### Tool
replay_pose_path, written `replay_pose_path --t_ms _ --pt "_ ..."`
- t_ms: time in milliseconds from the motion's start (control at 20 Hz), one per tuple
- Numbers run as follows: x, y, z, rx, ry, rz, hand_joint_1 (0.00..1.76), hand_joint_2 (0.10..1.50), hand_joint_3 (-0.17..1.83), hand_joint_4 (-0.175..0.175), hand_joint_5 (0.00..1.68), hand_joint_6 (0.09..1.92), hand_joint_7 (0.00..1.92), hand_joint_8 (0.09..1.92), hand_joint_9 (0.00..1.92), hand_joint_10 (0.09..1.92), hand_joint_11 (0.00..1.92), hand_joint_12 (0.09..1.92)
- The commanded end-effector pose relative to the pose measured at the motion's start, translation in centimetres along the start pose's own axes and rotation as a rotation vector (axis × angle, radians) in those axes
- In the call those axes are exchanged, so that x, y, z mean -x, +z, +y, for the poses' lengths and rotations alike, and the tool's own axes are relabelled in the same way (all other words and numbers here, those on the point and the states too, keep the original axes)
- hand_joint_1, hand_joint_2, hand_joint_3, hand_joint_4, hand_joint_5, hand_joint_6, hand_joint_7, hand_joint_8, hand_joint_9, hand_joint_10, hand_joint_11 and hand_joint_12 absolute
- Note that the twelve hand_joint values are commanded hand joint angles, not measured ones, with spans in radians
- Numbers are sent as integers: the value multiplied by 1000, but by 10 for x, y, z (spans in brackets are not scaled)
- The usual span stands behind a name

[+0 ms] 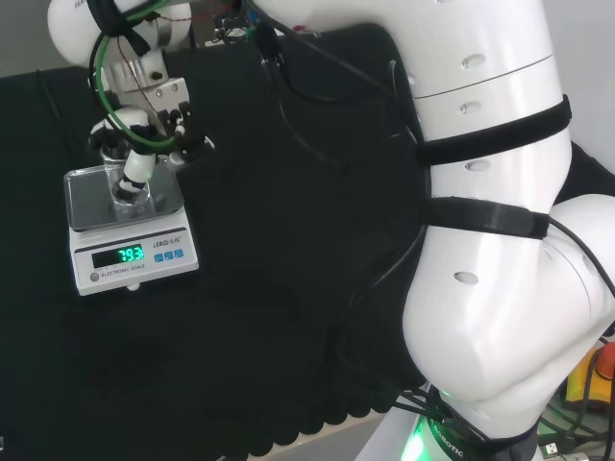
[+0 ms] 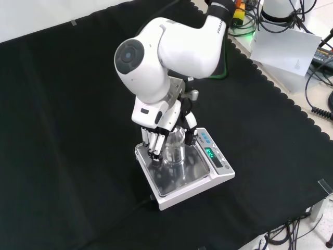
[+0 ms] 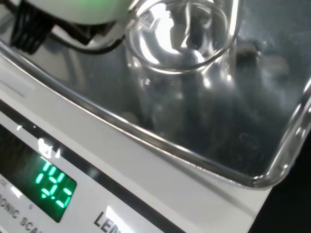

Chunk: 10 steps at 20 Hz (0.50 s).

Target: Put the beaker on the electronic balance.

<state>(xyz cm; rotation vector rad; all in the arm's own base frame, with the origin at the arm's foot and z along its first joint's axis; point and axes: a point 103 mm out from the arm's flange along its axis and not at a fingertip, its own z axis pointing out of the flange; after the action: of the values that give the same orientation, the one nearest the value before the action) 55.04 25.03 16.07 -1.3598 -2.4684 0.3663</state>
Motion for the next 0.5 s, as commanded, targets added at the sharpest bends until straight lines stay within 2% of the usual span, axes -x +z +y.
replay_pose_path --t_ms 50,250,500 --pt "3 -23 -11 30 -7 41 693 544 490 15 47 87 69 727 568 684 468 1370" --pt "3 -47 -22 67 -5 41 619 597 304 26 2 87 3 521 370 798 315 1446" --pt "3 -70 -39 102 4 20 609 611 261 28 0 87 0 466 329 814 279 1454"
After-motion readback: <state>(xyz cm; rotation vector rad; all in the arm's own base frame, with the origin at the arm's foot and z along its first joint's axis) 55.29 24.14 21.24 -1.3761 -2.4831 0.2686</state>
